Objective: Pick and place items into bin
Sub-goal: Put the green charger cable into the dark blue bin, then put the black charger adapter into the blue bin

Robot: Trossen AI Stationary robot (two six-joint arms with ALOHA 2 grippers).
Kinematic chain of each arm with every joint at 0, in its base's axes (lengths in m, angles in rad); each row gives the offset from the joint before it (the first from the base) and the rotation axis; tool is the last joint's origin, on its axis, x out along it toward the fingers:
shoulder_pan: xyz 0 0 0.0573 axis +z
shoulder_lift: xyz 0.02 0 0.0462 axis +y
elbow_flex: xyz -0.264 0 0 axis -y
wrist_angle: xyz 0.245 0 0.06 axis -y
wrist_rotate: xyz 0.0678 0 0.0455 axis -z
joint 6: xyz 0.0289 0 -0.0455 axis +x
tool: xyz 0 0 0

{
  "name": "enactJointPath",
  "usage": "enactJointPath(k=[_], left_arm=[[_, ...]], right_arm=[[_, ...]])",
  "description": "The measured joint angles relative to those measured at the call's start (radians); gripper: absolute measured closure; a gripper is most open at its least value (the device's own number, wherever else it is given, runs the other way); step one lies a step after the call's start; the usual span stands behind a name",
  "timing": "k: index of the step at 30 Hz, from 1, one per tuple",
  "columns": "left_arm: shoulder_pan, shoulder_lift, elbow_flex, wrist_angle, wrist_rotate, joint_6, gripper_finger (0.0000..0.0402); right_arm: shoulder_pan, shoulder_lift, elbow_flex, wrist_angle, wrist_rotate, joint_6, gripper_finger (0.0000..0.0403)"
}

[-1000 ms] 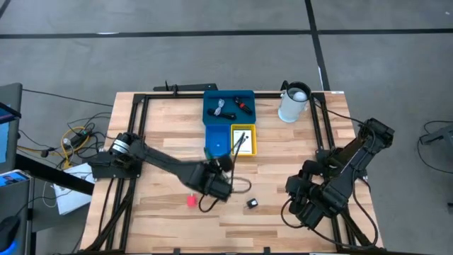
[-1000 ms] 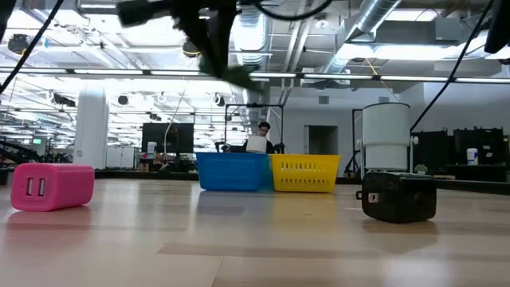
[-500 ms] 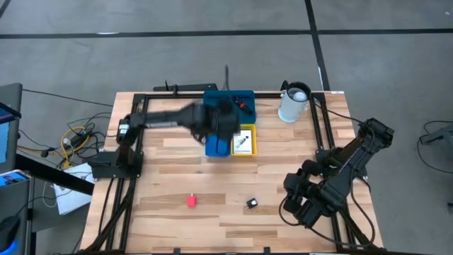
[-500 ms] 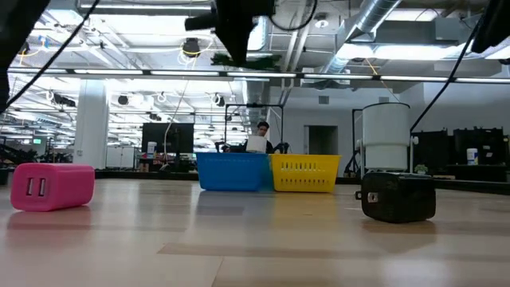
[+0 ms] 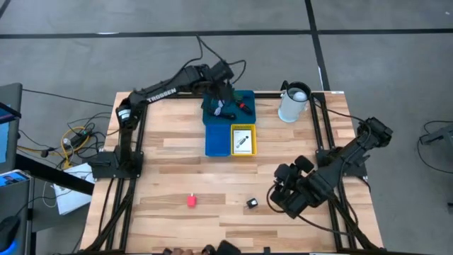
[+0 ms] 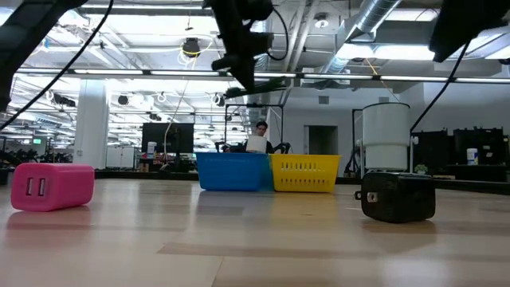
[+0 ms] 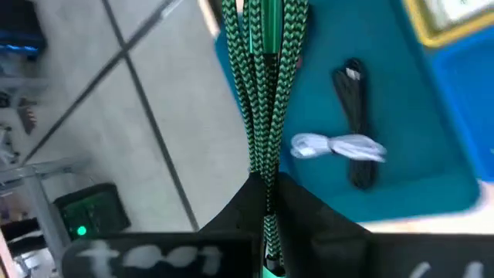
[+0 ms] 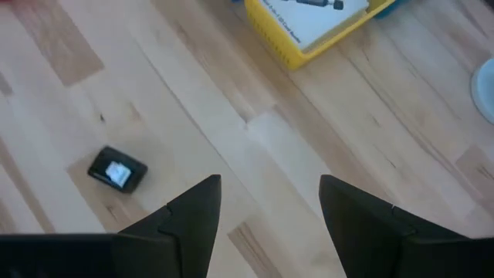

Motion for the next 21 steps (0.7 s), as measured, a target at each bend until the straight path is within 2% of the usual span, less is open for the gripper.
enactJointPath(k=[4,9,14,21], left_arm=[[0.037,0.0,-0.034,0.042,0.062,0.014,0.04],[0.062,0.0,-0.076,0.078,0.107,0.037,0.0378],[0.063,0.0,-0.112,0.123,0.107,0.037,0.0357],[0.06,0.0,-0.124,0.162,0.105,0.043,0.035]], right_arm=[[-0.031,0.0,0.0,0.027,0.0,-0.012,0.0188],[-0.052,0.0,0.0,0.029,-0.003,-0.014,0.0188],[-0.051,0.0,0.0,0.029,-0.004,-0.014,0.0188],[-0.05,0.0,0.0,0.052,-0.004,-0.014,0.0188]])
